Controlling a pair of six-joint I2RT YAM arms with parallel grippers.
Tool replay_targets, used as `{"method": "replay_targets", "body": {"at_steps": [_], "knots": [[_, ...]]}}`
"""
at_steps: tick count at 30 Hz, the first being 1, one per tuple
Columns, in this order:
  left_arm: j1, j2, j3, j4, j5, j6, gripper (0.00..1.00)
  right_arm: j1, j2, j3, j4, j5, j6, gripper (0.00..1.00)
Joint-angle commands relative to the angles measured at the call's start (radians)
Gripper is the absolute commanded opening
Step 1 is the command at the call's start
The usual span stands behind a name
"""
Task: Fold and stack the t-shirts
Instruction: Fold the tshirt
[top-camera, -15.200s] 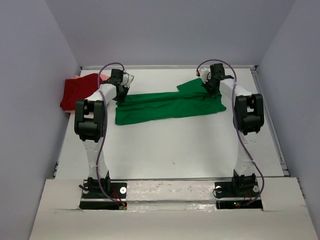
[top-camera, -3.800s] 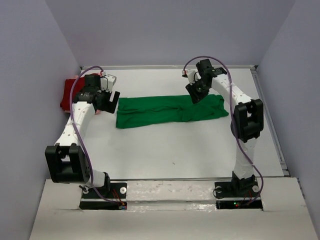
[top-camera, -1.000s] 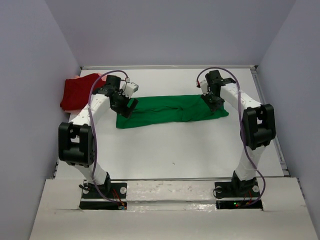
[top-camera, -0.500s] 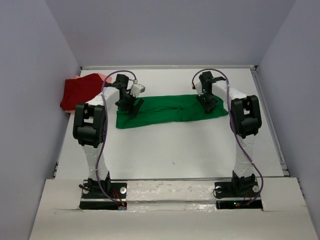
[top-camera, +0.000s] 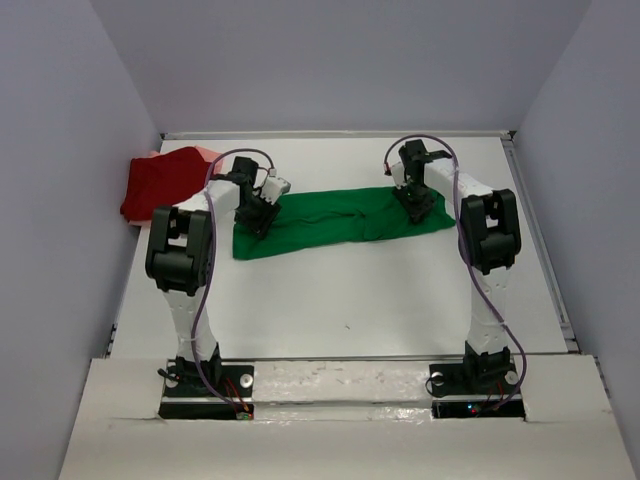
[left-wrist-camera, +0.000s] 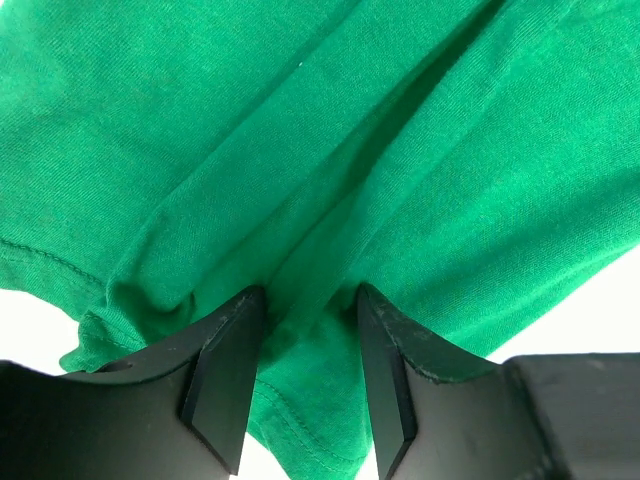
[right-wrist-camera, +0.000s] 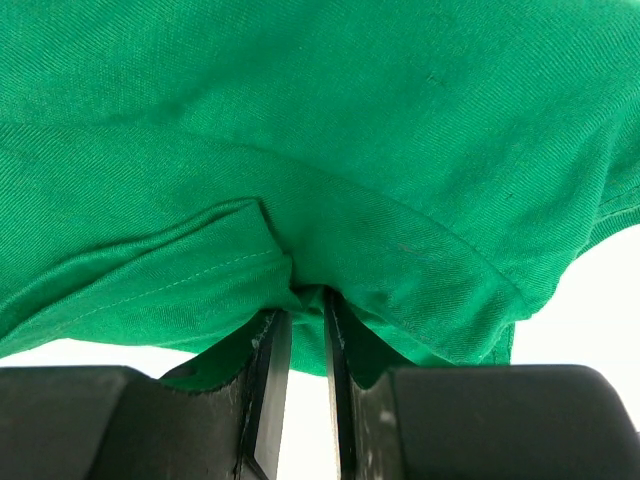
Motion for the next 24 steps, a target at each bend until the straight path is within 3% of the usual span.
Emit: {"method": "replay_targets", "body": {"at_steps": [1,8,11,18,24], "knots": [[-0.01,-0.002,-0.063,-0.046,-0.02,-0.009,0.53,-0.006,0.028,0.015,-0.002,-0.008,-0.012,0.25],[-0.033,-0.027,-0.126,-0.075,-0.027,-0.014,0.51,-0.017,0.114,0.164,-0.063,-0.066,-0.008,0.26],[-0.049,-0.061,-0.167,-0.1,0.001,-0.002,0.49,-0.017,0.198,0.319,-0.132,-0.154,0.006,0.26],[-0.064,-0.136,-0.215,-0.206,0.075,0.021,0.49,-0.026,0.356,0.616,-0.2,-0.197,-0.008,0.27],[-0.15,-0.159,-0.245,-0.264,0.11,0.038,0.41,-0.026,0.369,0.647,-0.14,-0.27,-0.041,0.29]]}}
